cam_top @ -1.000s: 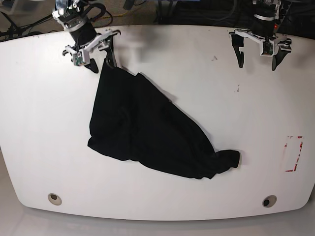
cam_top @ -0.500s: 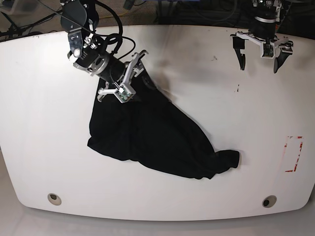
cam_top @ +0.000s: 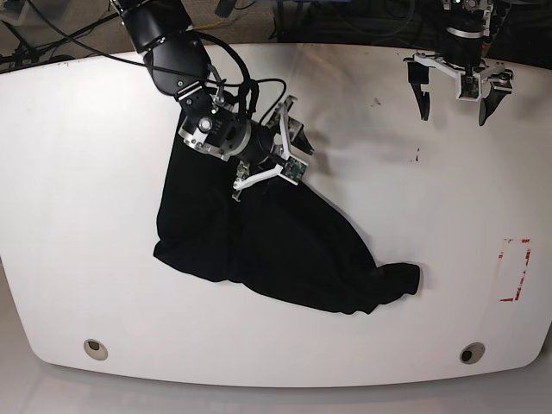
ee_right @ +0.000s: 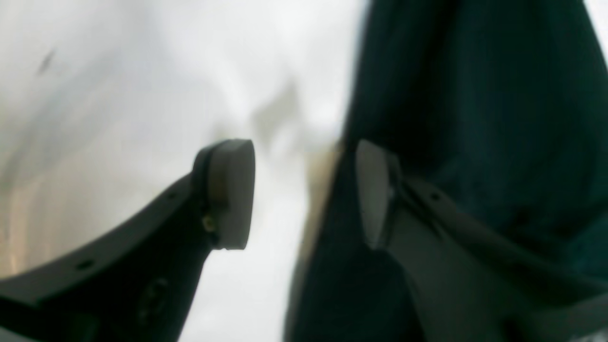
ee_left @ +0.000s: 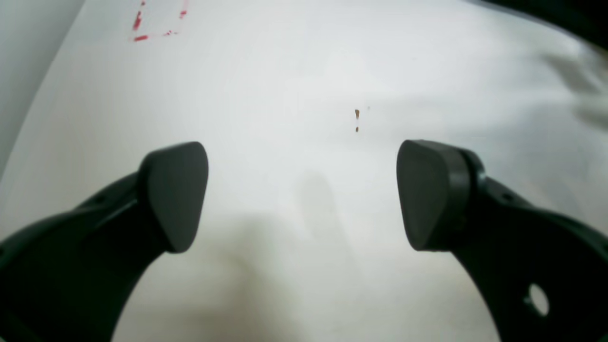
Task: Fold the T-shirt properly
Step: 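Lower the right gripper onto the black T-shirt and pinch its fabric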
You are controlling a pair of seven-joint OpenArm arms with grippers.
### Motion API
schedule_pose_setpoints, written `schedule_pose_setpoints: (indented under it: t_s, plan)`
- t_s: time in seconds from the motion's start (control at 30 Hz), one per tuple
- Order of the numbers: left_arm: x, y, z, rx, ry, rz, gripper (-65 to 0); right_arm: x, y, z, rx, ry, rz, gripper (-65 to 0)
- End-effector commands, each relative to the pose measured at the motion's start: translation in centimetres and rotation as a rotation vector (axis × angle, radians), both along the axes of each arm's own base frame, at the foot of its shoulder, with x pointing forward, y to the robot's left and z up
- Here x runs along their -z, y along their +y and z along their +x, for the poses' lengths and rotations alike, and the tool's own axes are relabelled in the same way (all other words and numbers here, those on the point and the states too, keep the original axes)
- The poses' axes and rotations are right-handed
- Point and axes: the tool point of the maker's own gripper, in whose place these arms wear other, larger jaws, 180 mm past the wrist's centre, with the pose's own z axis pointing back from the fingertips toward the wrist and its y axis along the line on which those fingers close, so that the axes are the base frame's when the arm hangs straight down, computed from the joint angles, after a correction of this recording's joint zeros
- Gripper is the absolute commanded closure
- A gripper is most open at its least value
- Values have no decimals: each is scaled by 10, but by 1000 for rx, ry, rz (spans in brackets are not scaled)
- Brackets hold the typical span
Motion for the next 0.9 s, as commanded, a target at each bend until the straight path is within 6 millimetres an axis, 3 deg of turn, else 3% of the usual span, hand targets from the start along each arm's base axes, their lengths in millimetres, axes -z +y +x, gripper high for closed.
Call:
schedule_pose_setpoints:
  t_s: [0.0, 0.27, 0.4, 0.57, 0.73, 0.87]
  plan:
    - [-6, -1, 1, 6, -28, 4, -592, -17, 15, 17, -5, -57, 60, -333]
    - [-5, 0, 0, 5, -23, 5, -592, -20, 39, 62, -1, -80, 87, -333]
    - [7, 3, -4, -14, 51, 4, -592, -24, 46, 85, 8, -83, 115, -333]
    - [12, 3, -7, -20, 84, 3, -592, -25, 50, 102, 11, -82, 120, -333]
    - [12, 3, -7, -21, 86, 1, -592, -24, 51, 104, -1, -86, 97, -333]
    - [12, 3, -6, -21, 84, 1, -592, -17, 54, 91, -61, -78, 66, -333]
